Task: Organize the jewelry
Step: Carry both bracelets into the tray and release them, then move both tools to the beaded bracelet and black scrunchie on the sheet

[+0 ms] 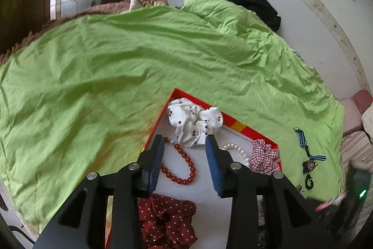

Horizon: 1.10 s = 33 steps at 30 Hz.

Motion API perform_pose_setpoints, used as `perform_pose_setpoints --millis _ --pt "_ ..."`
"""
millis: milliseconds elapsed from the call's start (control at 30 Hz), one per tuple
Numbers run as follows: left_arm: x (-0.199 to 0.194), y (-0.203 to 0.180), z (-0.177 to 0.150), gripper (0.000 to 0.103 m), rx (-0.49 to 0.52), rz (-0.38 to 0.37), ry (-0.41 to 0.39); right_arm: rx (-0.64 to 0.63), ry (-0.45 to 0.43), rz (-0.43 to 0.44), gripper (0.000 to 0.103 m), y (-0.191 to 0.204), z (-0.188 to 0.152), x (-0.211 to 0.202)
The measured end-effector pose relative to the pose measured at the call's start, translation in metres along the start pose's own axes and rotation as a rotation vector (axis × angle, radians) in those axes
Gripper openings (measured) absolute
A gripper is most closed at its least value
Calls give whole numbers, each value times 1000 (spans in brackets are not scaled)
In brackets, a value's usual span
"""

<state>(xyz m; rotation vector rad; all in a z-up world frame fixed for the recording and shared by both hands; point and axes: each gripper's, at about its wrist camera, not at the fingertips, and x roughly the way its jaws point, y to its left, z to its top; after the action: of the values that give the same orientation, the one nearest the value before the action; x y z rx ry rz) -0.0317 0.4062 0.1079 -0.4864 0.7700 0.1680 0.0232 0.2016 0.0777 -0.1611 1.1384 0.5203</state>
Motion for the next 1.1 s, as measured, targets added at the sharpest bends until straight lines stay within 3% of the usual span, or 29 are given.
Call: perform_pose_setpoints --millis 300,533,833,1100 --pt "0 -5 -6 39 37 56 -3 40 64 108 31 0 -47 -8" --pt "1 -23 -13 42 97 85 -4 134 -88 178 41 -25 -55 -52" --pt "-3 -63 -28 43 208 127 -17 276 -209 169 50 -89 -95 -98" --pt "-20 -116 -55 45 341 149 -68 396 -306 64 53 -153 -142 -132"
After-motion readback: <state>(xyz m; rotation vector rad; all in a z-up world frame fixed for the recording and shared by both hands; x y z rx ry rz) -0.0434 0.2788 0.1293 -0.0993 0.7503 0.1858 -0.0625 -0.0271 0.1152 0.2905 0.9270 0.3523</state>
